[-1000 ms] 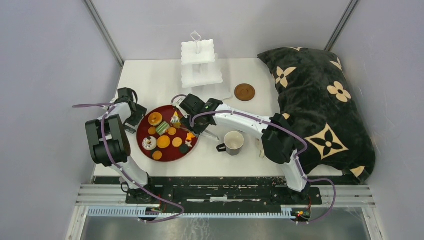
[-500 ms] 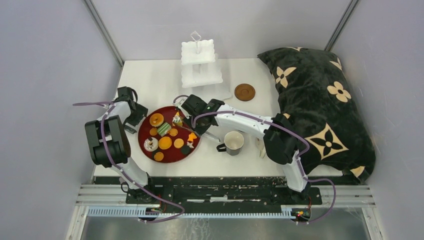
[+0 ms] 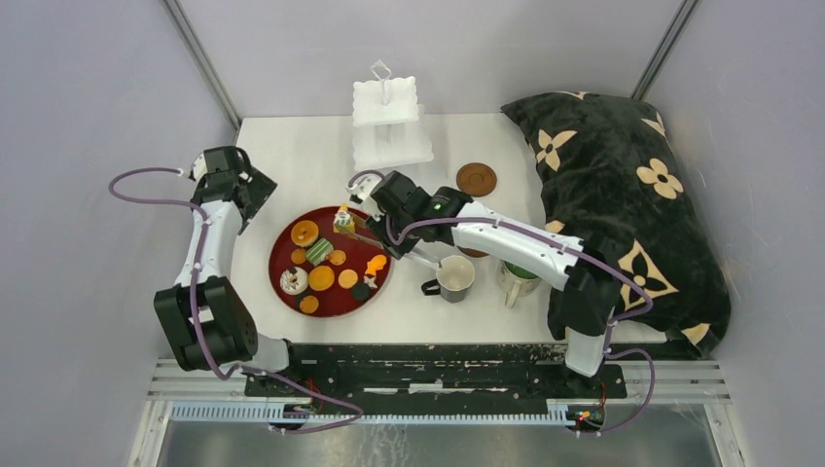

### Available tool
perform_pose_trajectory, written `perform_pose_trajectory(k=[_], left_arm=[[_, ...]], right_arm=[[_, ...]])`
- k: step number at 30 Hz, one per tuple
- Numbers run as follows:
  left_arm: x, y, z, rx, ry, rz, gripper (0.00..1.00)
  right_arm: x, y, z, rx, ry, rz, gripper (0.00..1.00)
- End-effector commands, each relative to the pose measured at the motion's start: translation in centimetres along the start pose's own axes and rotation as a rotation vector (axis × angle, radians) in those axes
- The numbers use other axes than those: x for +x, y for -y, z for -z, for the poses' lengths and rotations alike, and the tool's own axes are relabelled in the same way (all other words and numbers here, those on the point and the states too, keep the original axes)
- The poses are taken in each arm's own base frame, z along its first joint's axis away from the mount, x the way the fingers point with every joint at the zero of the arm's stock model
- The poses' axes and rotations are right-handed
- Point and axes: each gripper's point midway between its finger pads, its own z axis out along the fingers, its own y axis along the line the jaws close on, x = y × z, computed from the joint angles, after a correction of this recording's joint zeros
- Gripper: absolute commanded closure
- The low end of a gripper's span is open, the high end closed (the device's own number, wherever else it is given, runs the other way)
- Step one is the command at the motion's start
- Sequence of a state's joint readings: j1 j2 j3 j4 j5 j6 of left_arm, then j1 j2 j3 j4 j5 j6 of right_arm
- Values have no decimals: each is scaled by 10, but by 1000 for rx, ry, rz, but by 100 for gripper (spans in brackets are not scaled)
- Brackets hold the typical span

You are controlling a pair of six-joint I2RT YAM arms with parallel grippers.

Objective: Serve the afternoon tea

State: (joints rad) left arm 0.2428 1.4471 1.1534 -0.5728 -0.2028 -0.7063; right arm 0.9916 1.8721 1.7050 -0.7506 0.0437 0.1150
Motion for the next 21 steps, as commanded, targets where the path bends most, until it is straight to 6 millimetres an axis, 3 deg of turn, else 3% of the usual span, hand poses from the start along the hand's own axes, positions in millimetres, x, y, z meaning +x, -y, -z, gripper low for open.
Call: perform_pose_trajectory(k=[1,3,9,18,21], left_arm=[[-7,32,40,160,67,-149,1],[-4,36,50,182,93,-179,0],[-1,47,79,231,135,-221,0],[16,44,96,263,155,-284,1],[21,47,101,287,165,-302,1]], right_arm=[[-31,20,64,33,172,17,99],[-29,24,89,22,198,25,99],[-13,50,131,108,187,10,99],[-12,122,163,287,203,-127,99],[-10,143,164,323,193,-175,99]])
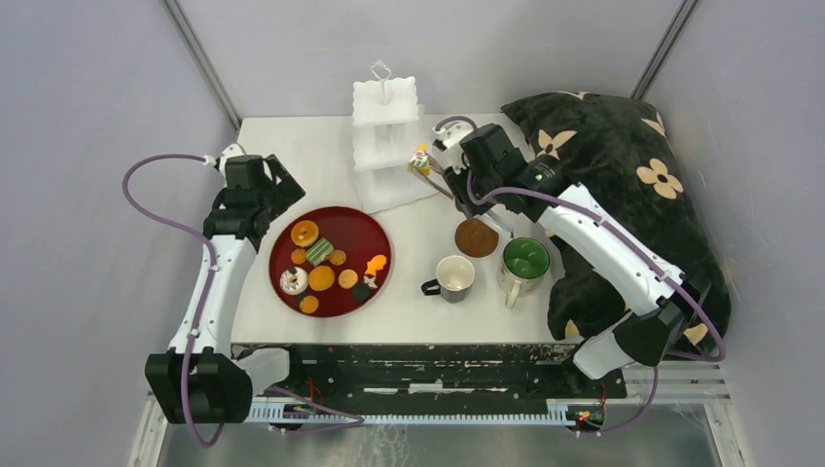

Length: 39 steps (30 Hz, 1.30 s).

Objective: Serve the afternoon tea

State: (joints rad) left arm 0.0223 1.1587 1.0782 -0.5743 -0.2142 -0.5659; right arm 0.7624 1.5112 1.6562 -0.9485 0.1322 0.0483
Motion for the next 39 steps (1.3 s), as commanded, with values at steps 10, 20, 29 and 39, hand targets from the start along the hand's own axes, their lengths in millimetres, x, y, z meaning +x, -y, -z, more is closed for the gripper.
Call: perform_pose_trajectory(k=[10,20,29,39], left_arm=[[-2,26,20,153,100,-84,1],[-12,27,35,163,125,-93,1],[-8,35,38,221,111,-78,1],[-13,40,47,256,132,-72,1]], right_arm=[[-59,75,-15,185,105,-72,99],[-74,100,-52,233,47,-40,99],[-96,101,-72,211,90,-48,99],[-108,98,-97,185,107,-80,99]])
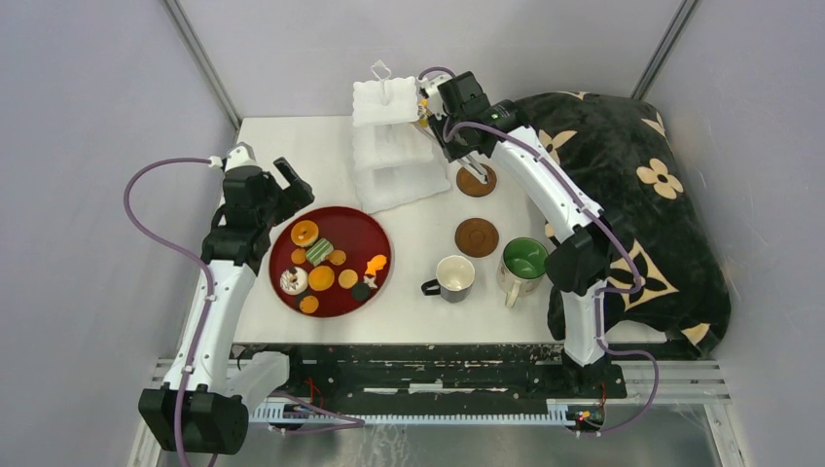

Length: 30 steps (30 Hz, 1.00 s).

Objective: Serve the afternoon tea

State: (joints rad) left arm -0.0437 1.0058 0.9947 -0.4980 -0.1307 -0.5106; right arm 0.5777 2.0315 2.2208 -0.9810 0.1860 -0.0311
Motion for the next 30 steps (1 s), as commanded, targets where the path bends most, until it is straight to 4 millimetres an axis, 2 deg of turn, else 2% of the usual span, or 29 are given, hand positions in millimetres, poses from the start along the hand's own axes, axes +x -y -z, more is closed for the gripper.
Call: perform_pose_trajectory(k=[1,16,20,30], left_arm=[[-20,11,9,52,74,-14,1],[-22,0,7,-3,77,-37,1],[-21,-3,5,-20,72,-42,1],[-24,-6,5,-39,69,-51,1]], right_arm=[[-35,2,1,-1,114,-37,99],[-43,-5,-31,-25,147,-62,95],[-46,-5,-39,-14,156,-67,88],[-35,-17,-44,-64,136,-86,83]])
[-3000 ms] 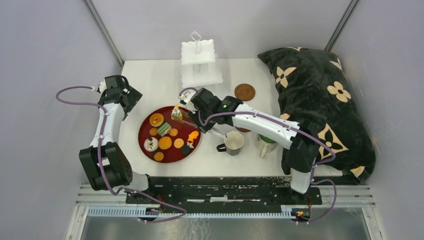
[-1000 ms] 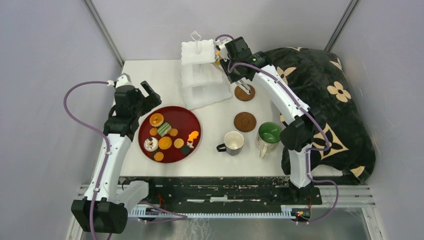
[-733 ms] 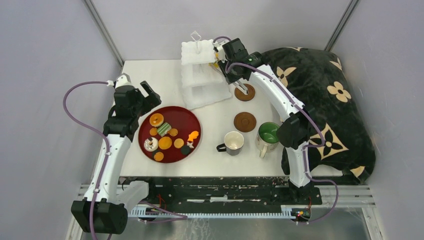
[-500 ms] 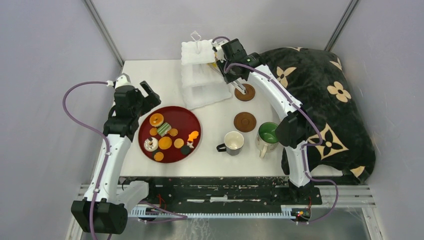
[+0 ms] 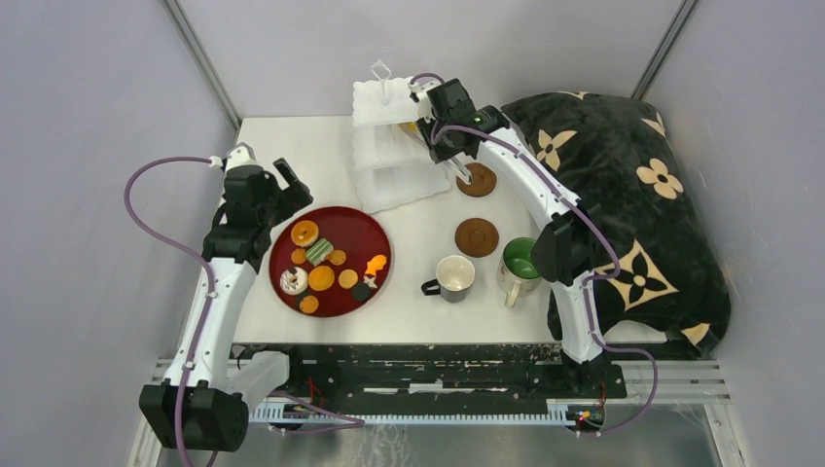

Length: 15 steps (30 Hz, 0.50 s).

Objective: Serve the afternoon tea

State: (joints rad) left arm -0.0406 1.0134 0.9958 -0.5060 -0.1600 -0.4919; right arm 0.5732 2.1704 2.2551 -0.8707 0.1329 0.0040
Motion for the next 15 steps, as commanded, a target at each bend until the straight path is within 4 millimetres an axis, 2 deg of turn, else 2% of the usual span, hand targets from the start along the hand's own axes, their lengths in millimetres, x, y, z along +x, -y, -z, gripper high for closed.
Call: perform_pose_trajectory(k=[1,7,12,15], left_arm=[[-23,0,7,-7,66,-31,1],[-21,0,10,0,69,-22,1],[-22,1,12,6,70,-20,1],[-23,2,14,8,76,-15,1]], right_arm=[[-33,0,14,-22,129,-45,81],[-28,-6,13,-54,111,-36,76],[-26,-5,14,-49,113,-41,57],[-26,-5,15,-47,115,-43,53]])
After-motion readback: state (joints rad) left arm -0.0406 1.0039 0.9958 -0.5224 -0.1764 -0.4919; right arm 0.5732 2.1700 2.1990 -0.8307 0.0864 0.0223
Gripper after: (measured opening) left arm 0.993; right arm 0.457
